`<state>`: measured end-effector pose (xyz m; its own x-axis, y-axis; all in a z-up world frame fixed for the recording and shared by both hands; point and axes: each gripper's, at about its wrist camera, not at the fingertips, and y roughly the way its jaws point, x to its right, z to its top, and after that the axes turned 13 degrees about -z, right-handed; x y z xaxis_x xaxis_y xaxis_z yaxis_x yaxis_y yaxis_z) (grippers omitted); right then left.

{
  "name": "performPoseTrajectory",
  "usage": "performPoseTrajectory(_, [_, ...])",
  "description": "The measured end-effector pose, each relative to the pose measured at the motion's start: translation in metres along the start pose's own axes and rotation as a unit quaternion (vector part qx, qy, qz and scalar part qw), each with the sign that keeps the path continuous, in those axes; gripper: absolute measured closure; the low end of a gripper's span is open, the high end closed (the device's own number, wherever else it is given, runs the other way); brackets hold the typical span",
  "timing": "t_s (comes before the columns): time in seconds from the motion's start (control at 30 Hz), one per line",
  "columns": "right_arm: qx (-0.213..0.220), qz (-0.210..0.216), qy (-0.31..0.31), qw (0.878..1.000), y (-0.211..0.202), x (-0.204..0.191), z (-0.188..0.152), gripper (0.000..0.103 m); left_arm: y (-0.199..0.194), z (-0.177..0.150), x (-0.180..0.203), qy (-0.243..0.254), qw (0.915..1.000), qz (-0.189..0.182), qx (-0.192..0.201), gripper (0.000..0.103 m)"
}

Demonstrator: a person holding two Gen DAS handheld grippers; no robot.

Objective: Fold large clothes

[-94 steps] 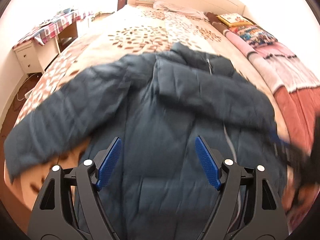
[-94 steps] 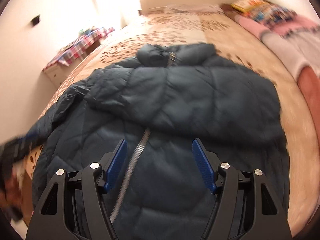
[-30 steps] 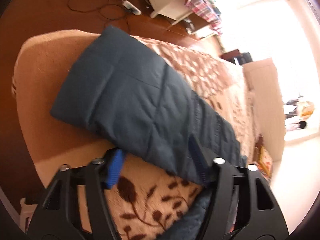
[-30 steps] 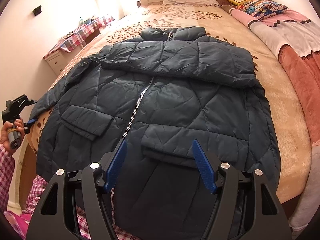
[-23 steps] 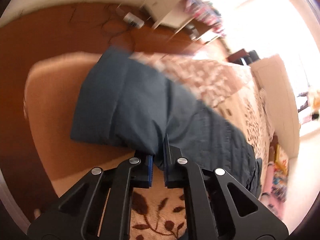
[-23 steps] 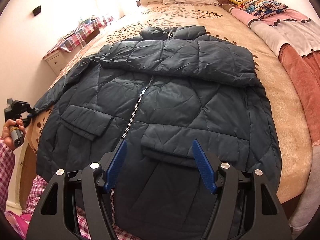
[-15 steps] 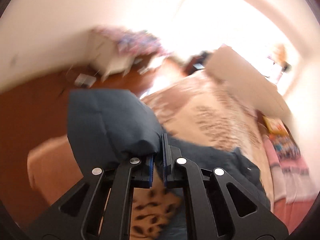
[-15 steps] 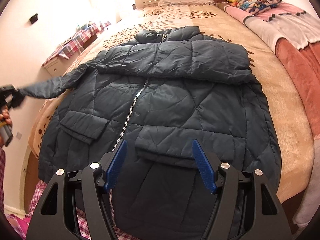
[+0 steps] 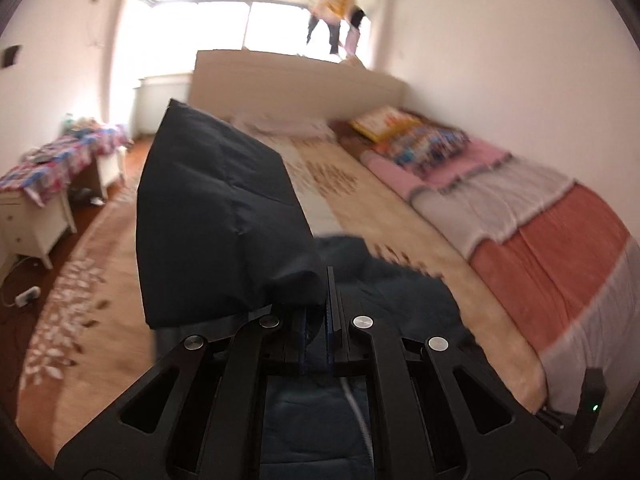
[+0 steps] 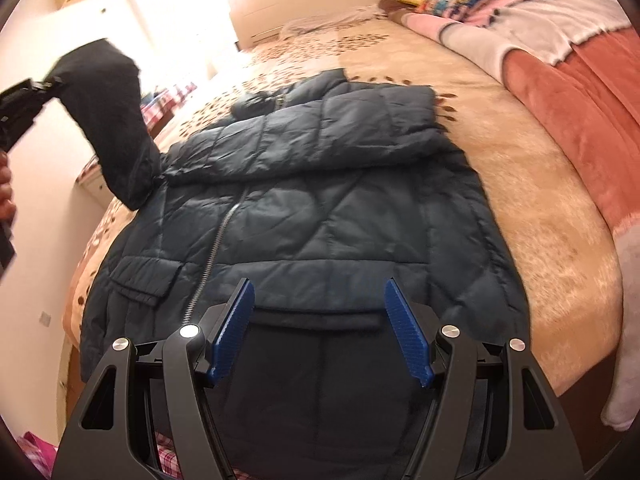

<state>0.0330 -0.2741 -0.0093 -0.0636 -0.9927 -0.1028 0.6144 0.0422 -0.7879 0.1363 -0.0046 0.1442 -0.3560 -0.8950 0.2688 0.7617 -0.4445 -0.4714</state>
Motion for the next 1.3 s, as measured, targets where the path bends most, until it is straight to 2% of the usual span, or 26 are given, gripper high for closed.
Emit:
performPoseTrajectory(0.1, [-0.004,-0.001,0.016,1.000,0.002,0.014,-0.001,0.036,0.052,-0.027,0.024,-0.002,0.9978,-0.020,-0.063,0.097])
performPoseTrajectory(0.17, [-0.004,-0.001,0.025,1.000,0.003,0.021,-0.001,0.036,0.083,-0.047,0.030,-0.009,0.9949,-0.018,-0.099,0.097])
performPoseTrajectory(0.27, [-0.007,-0.001,0.033,0.999,0.007,0.028,-0.002,0.036,0.118,-0.070,0.034,-0.006,0.9905,-0.012,-0.137,0.097])
performPoseTrajectory(0.4, [-0.016,0.000,0.039,0.999,0.014,0.033,-0.003,0.036,0.143,-0.089,0.044,0.007,0.9852,-0.007,-0.171,0.094])
performPoseTrajectory(0.47, [-0.020,0.003,0.042,0.999,0.016,0.034,-0.005,0.036,0.154,-0.095,0.049,0.009,0.9796,-0.010,-0.201,0.076])
performPoseTrajectory(0.5, [-0.021,0.003,0.043,0.999,0.017,0.035,-0.005,0.036,0.162,-0.099,0.055,0.008,0.9770,-0.013,-0.213,0.049])
performPoseTrajectory(0.53, [-0.023,0.003,0.042,0.999,0.017,0.034,-0.005,0.036,0.165,-0.103,0.060,0.006,0.9744,-0.014,-0.224,0.032])
performPoseTrajectory(0.73, [-0.025,0.003,0.048,0.999,0.018,0.036,-0.003,0.036,0.140,-0.105,0.078,0.018,0.9711,-0.069,-0.228,0.031])
performPoseTrajectory(0.9, [-0.025,0.017,0.057,0.998,0.020,0.032,0.010,0.036,0.093,-0.103,0.068,-0.015,0.9756,-0.090,-0.200,0.030])
performPoseTrajectory(1.03, [-0.016,0.042,0.064,0.997,0.028,0.022,0.039,0.036,0.052,-0.115,0.046,-0.047,0.9817,-0.068,-0.172,0.030])
performPoseTrajectory(1.13, [-0.021,0.064,0.090,0.994,0.042,0.013,0.062,0.036,0.017,-0.133,0.027,-0.072,0.9844,-0.036,-0.157,0.030])
performPoseTrajectory(1.3, [-0.066,0.072,0.134,0.986,0.086,-0.002,0.088,0.038,-0.031,-0.162,-0.011,-0.125,0.9805,0.018,-0.151,0.030])
